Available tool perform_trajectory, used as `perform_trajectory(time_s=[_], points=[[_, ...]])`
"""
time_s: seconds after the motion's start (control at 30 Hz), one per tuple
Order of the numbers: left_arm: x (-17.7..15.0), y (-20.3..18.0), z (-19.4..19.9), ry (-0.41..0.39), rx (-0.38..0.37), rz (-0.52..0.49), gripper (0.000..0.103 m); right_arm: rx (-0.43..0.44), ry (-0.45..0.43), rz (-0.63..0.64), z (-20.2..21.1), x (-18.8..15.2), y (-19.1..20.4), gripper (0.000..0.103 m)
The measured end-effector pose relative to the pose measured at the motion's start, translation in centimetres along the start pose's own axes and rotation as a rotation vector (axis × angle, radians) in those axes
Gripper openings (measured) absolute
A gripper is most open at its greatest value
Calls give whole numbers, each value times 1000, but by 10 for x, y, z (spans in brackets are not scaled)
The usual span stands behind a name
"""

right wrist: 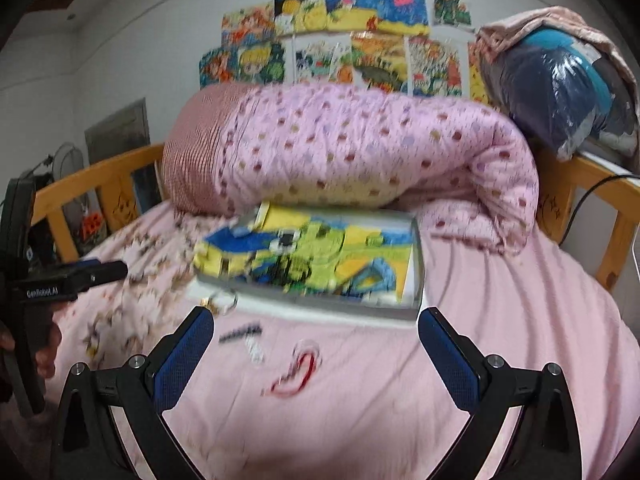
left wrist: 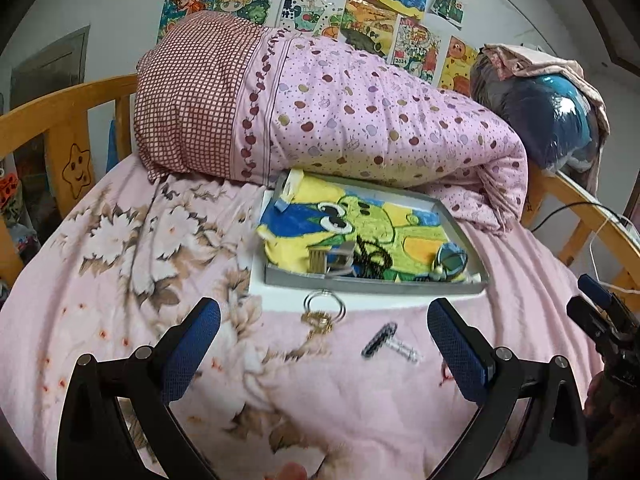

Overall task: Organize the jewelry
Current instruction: 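Withdraw both tools and move toward the remaining keychain and red bracelet, then grasp the striped keychain with the left tool while the right tool grasps the red bead bracelet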

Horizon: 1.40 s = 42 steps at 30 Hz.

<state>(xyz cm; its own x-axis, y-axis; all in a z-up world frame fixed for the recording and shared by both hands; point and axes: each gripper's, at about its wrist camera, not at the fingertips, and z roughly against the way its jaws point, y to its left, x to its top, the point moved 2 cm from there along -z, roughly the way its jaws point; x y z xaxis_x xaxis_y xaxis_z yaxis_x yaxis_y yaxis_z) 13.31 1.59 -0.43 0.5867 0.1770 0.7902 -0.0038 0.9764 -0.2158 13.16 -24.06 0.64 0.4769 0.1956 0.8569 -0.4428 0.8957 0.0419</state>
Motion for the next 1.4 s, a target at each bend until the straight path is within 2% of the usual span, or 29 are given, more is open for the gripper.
perform_trajectory(time_s=[0.3,0.47,0.7,0.87,0.93,1.03,1.1,1.27,1.4], points=[[-38,0,1,77,14,-34,102,28,185,-2,-17,-31,5,103],[-56,-4,-11,131,20,-62,101,40,252,-46,-32,-46,-6,103],[-65,-9,-32,205,-15,-84,101,62,269,-95,-52,-49,-24,103],[-62,-19,-49,217,-44,-140,101,88,263,-98,-69,-48,-30,102],[-60,-22,-55,216,-53,-166,101,110,263,-104,-76,-48,-32,95],[-58,-26,-69,228,-69,-199,101,142,270,-111,-88,-49,-34,75],[-57,-28,-77,234,-88,-215,98,154,280,-108,-97,-49,-34,57],[-56,-36,-99,272,-126,-299,67,198,300,-94,-115,-51,-31,43],[-57,-40,-115,297,-151,-351,57,223,326,-90,-122,-53,-28,40]])
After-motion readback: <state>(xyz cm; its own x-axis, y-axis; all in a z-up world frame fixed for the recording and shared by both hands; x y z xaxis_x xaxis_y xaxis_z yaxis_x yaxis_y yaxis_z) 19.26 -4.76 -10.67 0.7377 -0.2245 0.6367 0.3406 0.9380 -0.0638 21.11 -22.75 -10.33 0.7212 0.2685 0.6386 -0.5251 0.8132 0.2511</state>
